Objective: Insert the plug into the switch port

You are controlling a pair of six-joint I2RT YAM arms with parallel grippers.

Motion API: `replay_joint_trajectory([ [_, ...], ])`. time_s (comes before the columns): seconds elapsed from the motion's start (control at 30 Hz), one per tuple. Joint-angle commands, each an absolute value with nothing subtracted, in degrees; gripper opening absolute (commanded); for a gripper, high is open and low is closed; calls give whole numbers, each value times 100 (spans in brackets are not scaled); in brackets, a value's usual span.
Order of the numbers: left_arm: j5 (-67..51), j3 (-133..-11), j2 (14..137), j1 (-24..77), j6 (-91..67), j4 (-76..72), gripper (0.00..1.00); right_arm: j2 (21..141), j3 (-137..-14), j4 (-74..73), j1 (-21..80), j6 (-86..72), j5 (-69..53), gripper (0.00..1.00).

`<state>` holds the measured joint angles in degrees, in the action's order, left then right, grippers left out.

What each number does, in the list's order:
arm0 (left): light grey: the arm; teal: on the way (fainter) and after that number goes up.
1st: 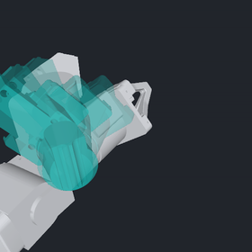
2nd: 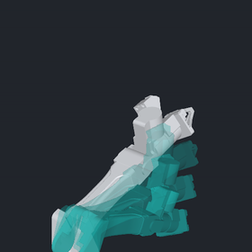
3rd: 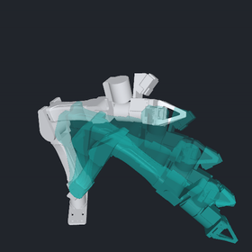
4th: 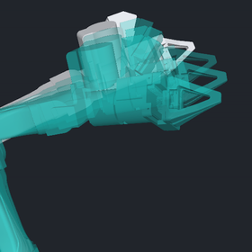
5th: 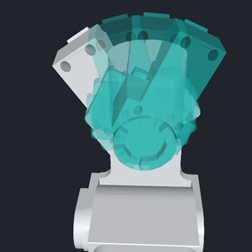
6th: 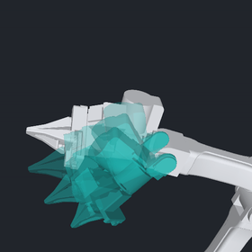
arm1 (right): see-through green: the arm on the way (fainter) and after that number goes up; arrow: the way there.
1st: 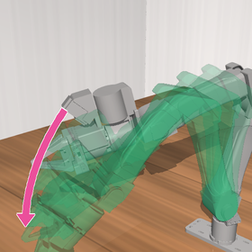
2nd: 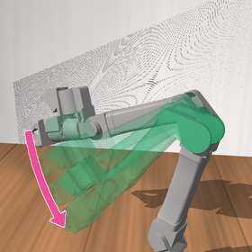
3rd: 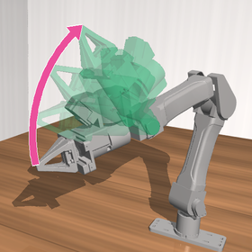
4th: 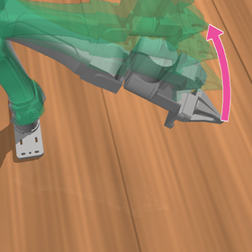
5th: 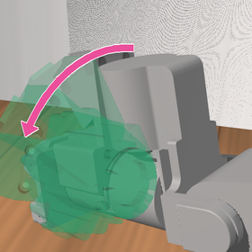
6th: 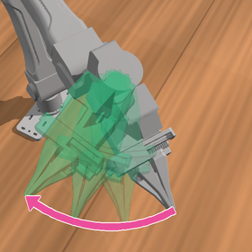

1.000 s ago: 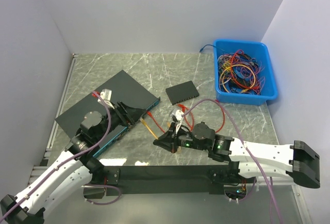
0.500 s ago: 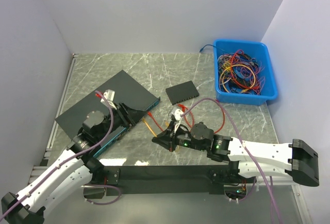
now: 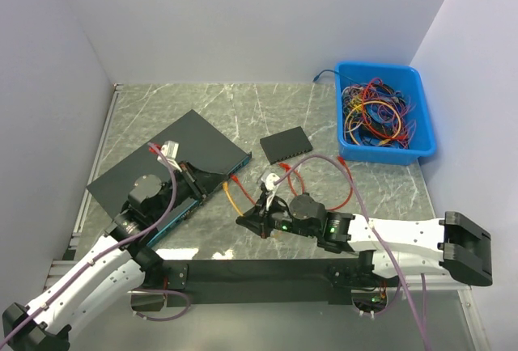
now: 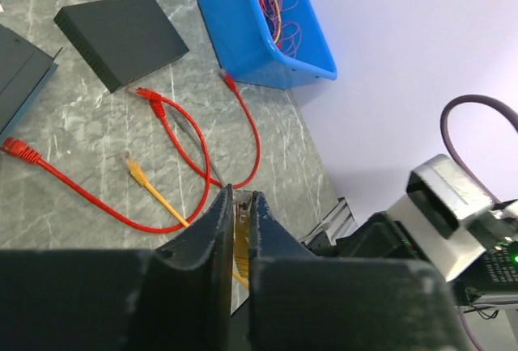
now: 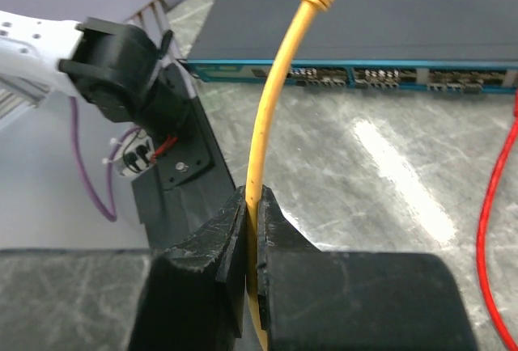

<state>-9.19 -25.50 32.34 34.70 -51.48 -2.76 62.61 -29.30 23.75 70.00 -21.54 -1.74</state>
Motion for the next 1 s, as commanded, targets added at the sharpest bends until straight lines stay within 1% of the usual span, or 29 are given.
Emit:
replay_joint_trajectory([
  [0.0,-1072,-2558,3199,3480,-5080,-396,7,6284,-3269,2787,7005,-2074,184,0],
  [0.07,-1020,-2584,3199,3480,-5071,-300,3,6302,-3374,2655,7014,-2066,411,0],
  [0.1,-993,-2601,3199,3480,-5063,-255,0,6328,-3445,2411,7014,-2039,517,12],
  [0.13,-950,-2619,3191,3480,-5063,-185,1,6319,-3576,2278,7014,-2013,666,27],
  [0.2,-714,-2698,3199,3480,-5089,130,1,6311,-3734,1840,7031,-1952,1088,50],
  [0.23,-616,-2724,3208,3480,-5098,236,0,6293,-3866,1715,7040,-1908,1194,68],
  [0.27,-537,-2777,3199,3480,-5106,333,1,6267,-3937,1601,7066,-1855,1274,80],
  [0.3,-380,-2795,3225,3480,-5141,508,1,6267,-4016,1373,7066,-1776,1475,85],
  [0.4,-229,-2795,3226,3480,-5220,676,0,6293,-4306,978,7110,-1731,1888,89],
  [0.57,139,-2804,3278,3480,-5440,984,0,6486,-4728,659,7163,-1863,2346,90],
  [0.67,202,-2777,3270,3480,-5598,1028,1,6819,-4974,616,7189,-1898,2461,84],
  [0.7,211,-2777,3261,3480,-5616,1037,1,7073,-5062,537,7189,-1907,2478,79],
  [0.77,298,-2803,3252,3480,-5677,1107,1,7329,-5343,431,7189,-1951,2487,73],
  [0.8,334,-2830,3252,3480,-5695,1142,1,7548,-5422,378,7189,-1969,2452,67],
  [0.97,483,-2927,3191,3480,-5730,1266,0,7910,-5599,474,7181,-2144,2303,63],
])
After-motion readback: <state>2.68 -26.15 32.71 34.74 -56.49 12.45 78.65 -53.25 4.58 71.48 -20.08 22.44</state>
